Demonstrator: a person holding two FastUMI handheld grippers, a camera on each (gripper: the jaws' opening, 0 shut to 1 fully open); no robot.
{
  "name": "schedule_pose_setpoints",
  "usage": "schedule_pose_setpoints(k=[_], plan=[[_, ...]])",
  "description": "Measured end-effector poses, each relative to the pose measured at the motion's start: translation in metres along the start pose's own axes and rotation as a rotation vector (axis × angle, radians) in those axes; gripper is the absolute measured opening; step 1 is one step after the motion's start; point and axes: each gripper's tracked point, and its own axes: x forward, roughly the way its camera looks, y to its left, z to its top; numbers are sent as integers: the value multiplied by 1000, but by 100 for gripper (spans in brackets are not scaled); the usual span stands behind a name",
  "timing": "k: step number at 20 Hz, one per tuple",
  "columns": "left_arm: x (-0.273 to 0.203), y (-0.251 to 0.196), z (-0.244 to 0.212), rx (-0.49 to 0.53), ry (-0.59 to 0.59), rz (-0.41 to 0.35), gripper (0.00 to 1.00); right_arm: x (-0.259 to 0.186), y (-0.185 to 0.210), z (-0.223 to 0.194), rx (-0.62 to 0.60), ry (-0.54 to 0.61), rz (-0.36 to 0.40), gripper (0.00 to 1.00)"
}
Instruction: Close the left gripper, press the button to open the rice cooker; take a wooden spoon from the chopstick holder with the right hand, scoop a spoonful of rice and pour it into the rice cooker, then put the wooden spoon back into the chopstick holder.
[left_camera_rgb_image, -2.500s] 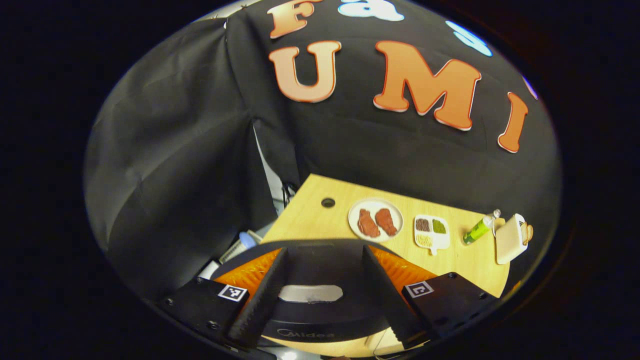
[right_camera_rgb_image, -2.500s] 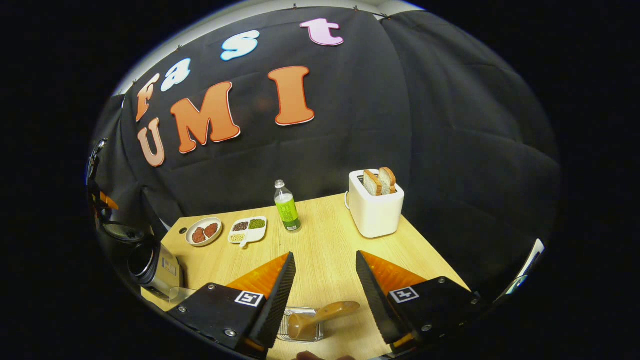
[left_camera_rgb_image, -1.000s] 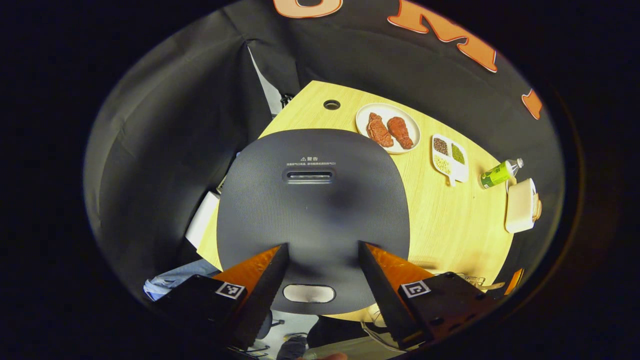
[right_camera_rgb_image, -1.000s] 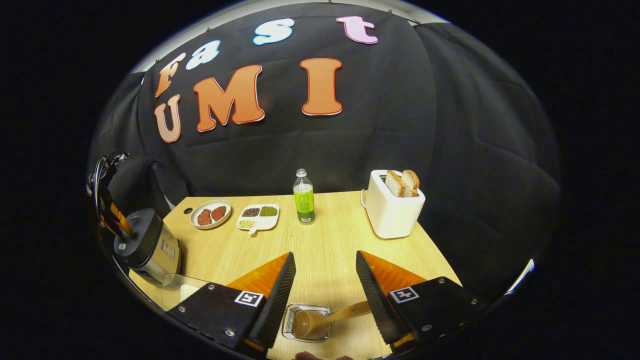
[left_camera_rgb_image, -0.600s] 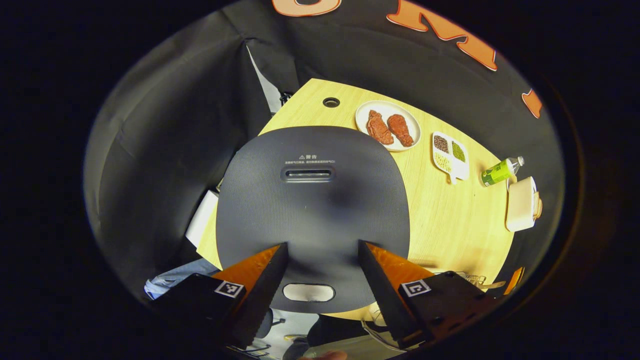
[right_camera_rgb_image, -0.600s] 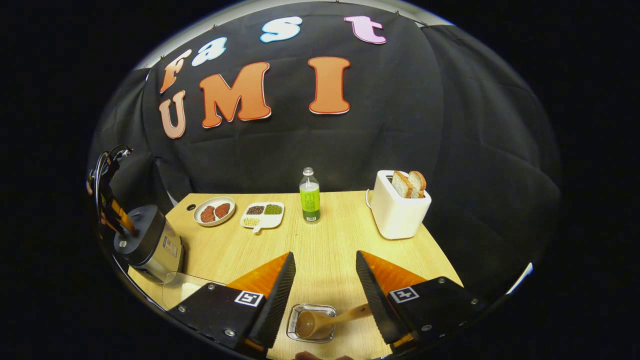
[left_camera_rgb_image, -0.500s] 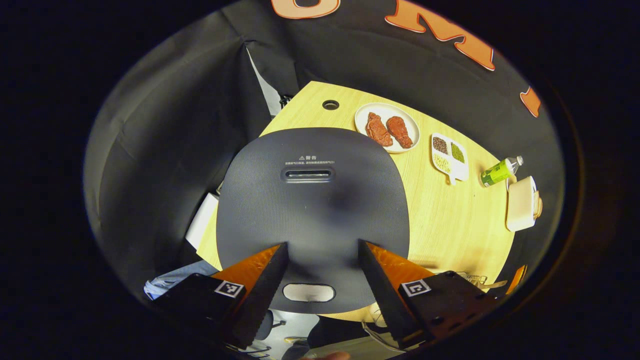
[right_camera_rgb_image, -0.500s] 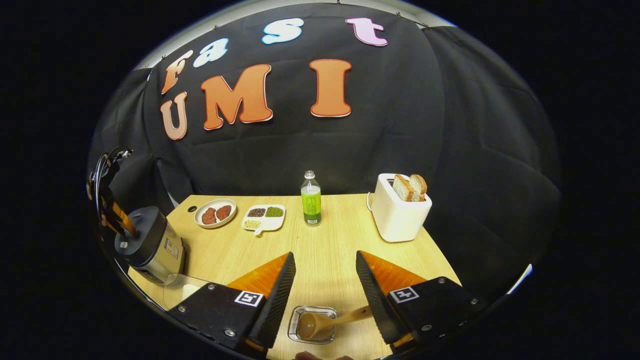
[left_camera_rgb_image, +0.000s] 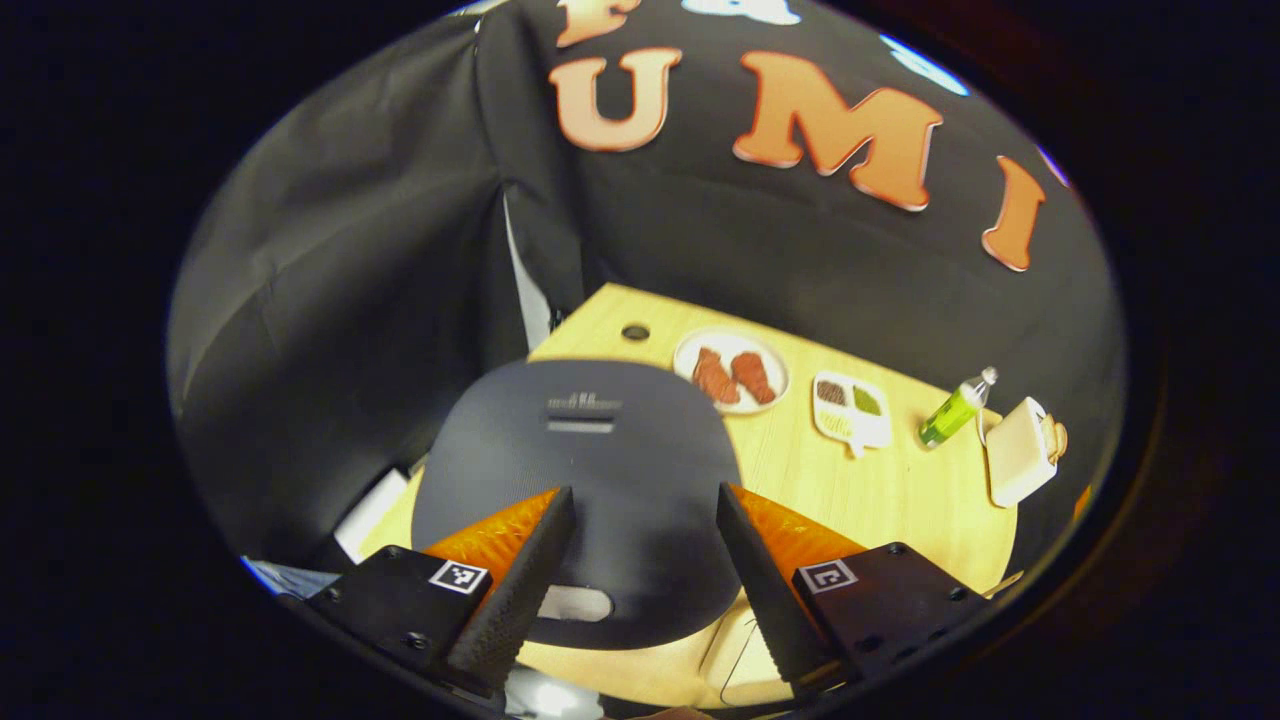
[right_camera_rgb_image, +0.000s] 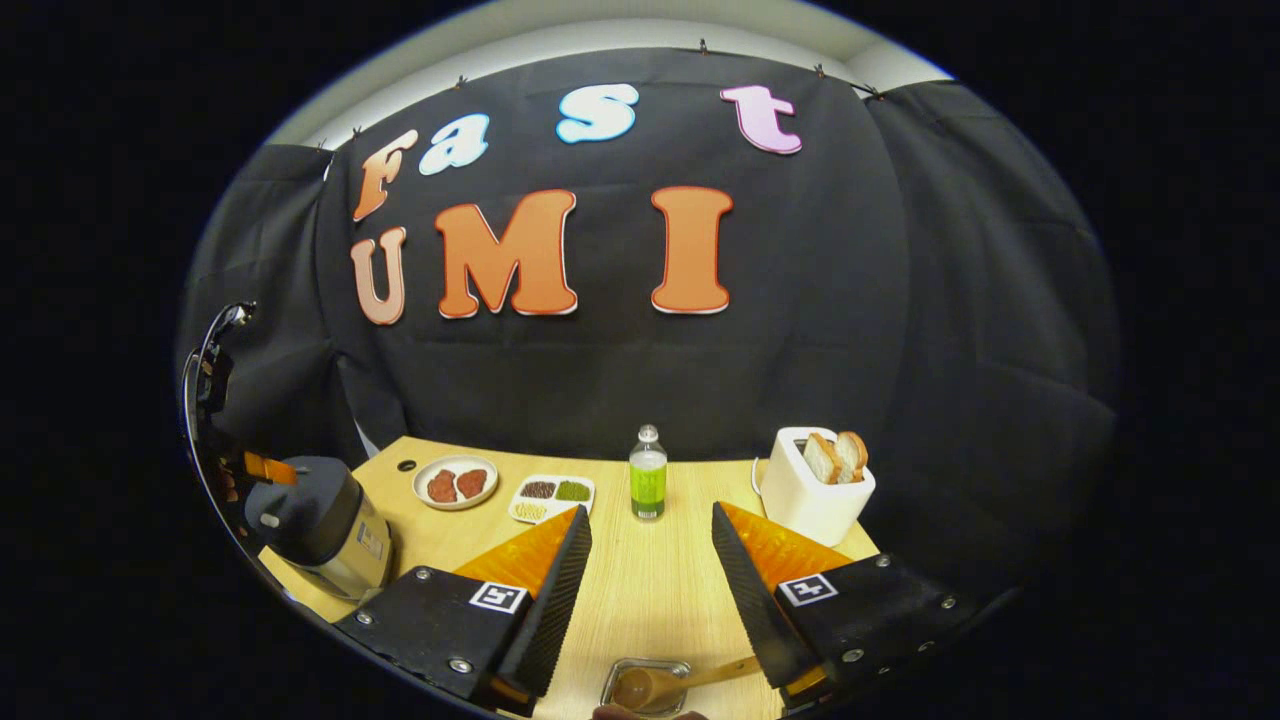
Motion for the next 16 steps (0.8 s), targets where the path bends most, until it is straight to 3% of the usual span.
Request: schedule_pose_setpoints(k=[3, 6, 12, 14, 15, 16], plan=[[-43, -22, 59, 81, -239, -25, 94, -2, 8, 31, -19, -98, 15, 77], [-71, -35, 93, 122, -390, -39, 96, -7, 22, 59, -27, -182, 41, 77], [-124, -66, 117, 104, -603, -104, 94, -23, 39, 97, -27, -330, 78, 76], [-129, -83, 116, 108, -658, -122, 94, -19, 41, 89, -18, -335, 71, 77], [-130, -85, 112, 126, -667, -111, 94, -21, 44, 80, -15, -317, 76, 85], [-132, -90, 107, 132, -669, -112, 95, -21, 45, 74, -18, -304, 78, 85]])
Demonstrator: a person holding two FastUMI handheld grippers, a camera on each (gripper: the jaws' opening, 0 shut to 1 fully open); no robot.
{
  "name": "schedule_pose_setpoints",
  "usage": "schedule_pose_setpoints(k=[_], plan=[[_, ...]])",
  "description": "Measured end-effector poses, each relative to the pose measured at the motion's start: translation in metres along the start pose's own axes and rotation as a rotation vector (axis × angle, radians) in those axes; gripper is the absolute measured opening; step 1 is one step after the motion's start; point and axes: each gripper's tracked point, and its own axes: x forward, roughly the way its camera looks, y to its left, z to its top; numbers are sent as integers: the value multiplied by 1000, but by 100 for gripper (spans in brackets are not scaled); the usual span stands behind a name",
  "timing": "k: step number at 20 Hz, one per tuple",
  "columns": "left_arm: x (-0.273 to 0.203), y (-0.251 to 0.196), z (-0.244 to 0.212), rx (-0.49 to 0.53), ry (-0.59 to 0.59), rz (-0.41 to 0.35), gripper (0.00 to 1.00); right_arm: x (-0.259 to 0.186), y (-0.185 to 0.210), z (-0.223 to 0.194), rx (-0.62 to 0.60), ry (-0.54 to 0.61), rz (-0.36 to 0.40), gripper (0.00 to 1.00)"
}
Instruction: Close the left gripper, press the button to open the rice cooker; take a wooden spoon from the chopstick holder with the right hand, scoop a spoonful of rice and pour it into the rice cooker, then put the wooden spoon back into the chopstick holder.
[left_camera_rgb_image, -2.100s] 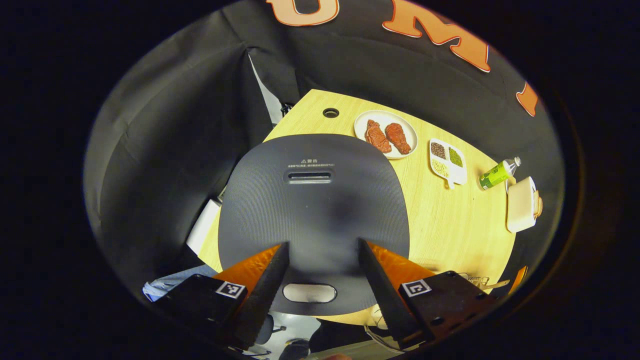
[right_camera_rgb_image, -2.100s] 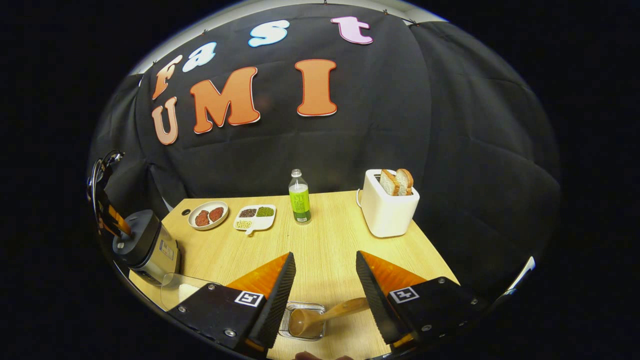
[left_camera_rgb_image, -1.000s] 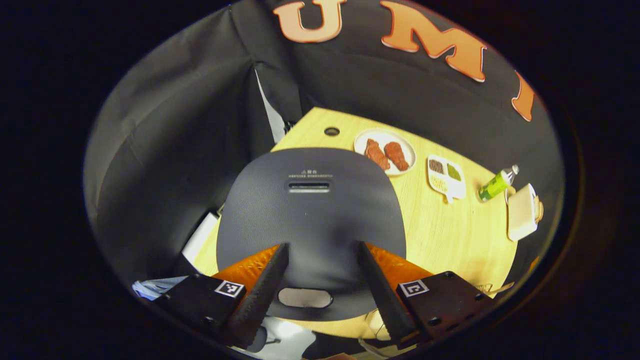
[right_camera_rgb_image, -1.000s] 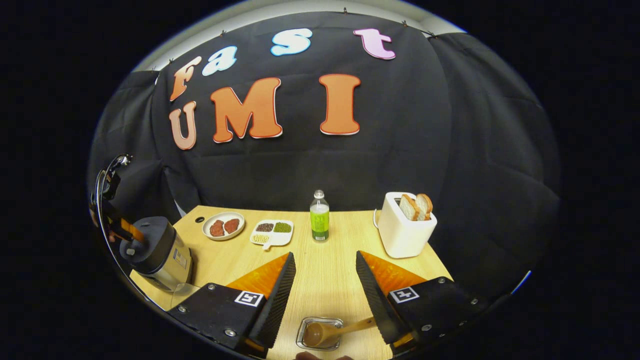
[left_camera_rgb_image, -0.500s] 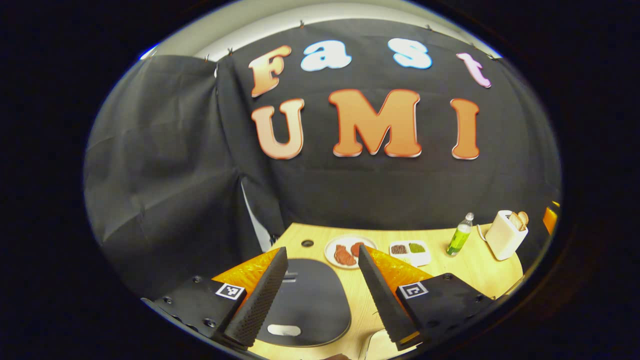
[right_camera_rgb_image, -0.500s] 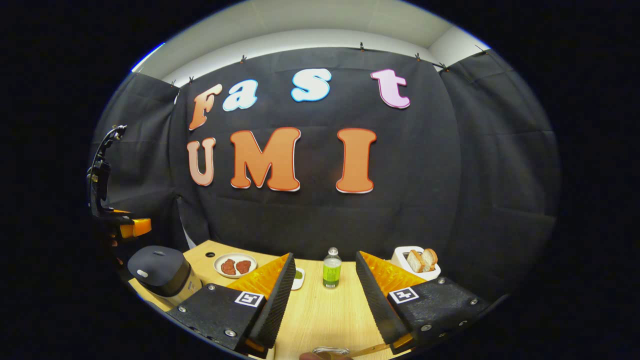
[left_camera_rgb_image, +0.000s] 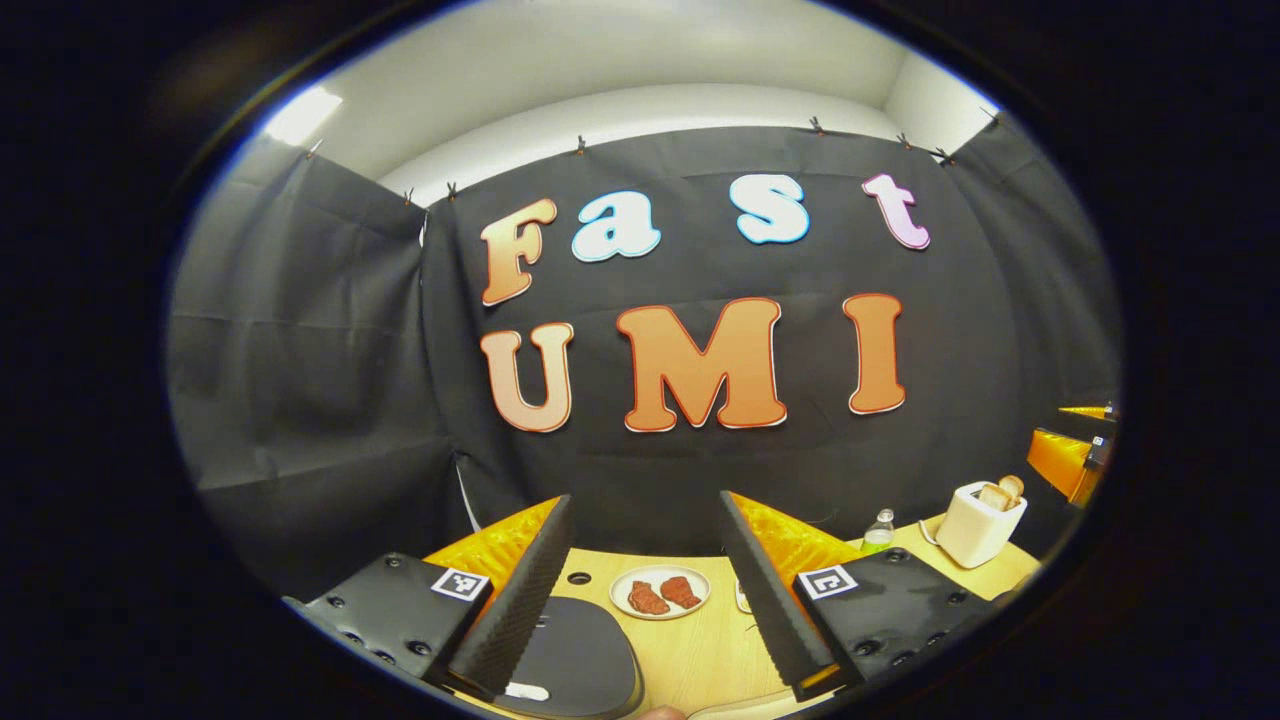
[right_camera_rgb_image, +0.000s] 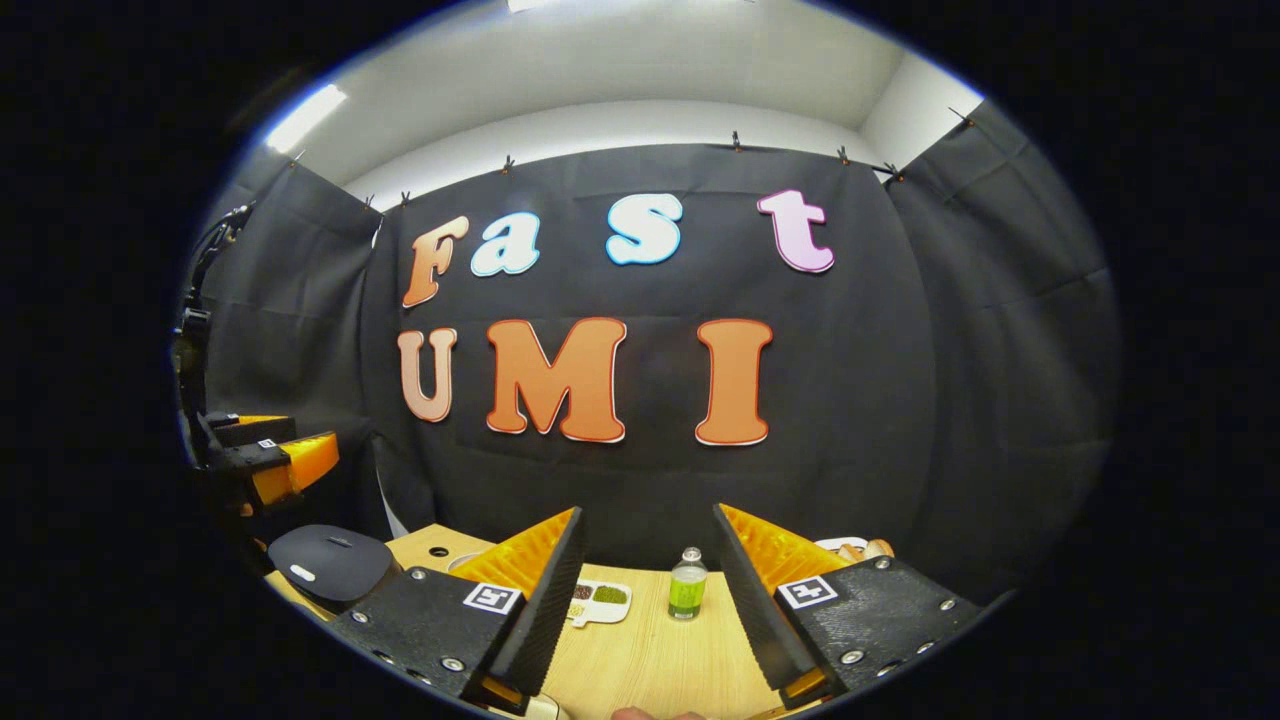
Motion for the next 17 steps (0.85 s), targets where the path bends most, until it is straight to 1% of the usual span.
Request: schedule_pose_setpoints(k=[1, 2, 4, 6, 8, 10, 17], plan=[[-4, -10, 0, -6, -10, -12, 96, -1, -1, -1, -7, 2, -1, 79], [-7, -16, 1, -13, -28, -16, 96, -2, -2, -1, -16, 0, -8, 79], [-13, -19, -2, -11, -53, -3, 94, -5, -2, -5, -12, 2, -13, 80], [-17, -22, -8, 23, -54, 2, 97, -8, 1, -6, 4, -1, -15, 79], [-18, -28, -8, 29, -52, -12, 100, -8, -2, -5, 9, -8, -22, 79], [-17, -30, -7, 33, -52, -23, 94, -8, -4, -3, 14, -15, -30, 79], [-18, -37, -1, 32, -69, -64, 94, -14, -7, 3, 21, -34, -37, 79]])
